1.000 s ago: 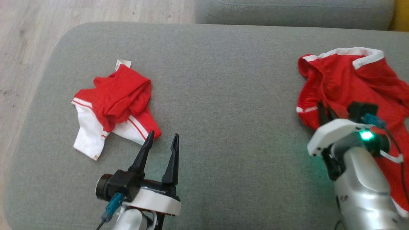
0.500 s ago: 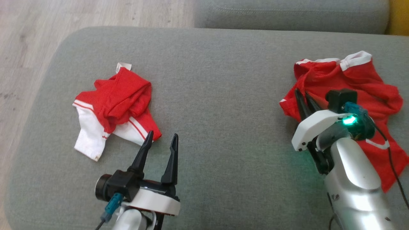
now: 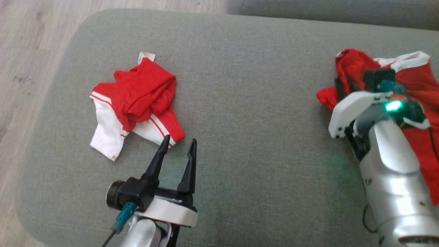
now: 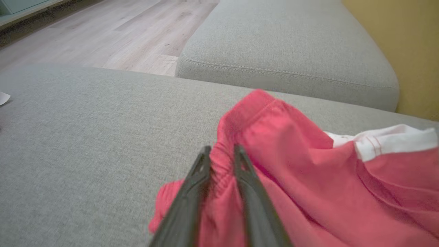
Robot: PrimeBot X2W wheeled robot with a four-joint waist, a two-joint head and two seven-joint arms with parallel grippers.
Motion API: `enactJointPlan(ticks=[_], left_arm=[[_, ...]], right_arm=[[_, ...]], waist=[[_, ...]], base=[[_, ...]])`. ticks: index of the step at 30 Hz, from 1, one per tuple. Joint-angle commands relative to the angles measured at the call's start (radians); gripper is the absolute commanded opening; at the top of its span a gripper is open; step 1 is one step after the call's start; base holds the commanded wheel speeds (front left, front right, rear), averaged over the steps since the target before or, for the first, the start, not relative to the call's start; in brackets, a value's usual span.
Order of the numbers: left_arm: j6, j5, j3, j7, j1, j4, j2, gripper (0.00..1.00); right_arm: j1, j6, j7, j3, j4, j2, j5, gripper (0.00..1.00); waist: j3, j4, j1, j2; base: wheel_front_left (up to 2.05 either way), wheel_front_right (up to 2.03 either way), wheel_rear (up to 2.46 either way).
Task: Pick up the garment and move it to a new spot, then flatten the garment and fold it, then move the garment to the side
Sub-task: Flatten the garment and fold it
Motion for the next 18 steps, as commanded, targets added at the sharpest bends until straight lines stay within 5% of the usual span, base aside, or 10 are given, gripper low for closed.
enactJointPlan(ticks=[1, 9, 18], left_arm=[[0.005, -0.005, 0.026, -0.009, -0.041, -0.030, -0.001, 1.00], [0.006, 0.004, 0.042, -0.009, -0.051, -0.022, -0.001, 1.00], [-0.002, 0.025, 0.084, -0.009, -0.042, -0.022, -0.001, 1.00]], right_arm=[[-0.065, -0.001, -0.029, 0.010, -0.004, -0.001, -0.026, 1.00], [-0.132, -0.001, -0.142, 0.045, 0.104, -0.001, -0.042, 1.00], [-0.048, -0.001, -0.327, 0.270, 0.058, -0.001, 0.236, 1.00]], waist=[[0.010, 0.004, 0.0000, 0.0000], [0.016, -0.037, 0.0000, 0.0000], [-0.027, -0.142, 0.0000, 0.0000]], base=[[0.00, 0.00, 0.00], [0.00, 0.00, 0.00], [0.00, 0.00, 0.00]])
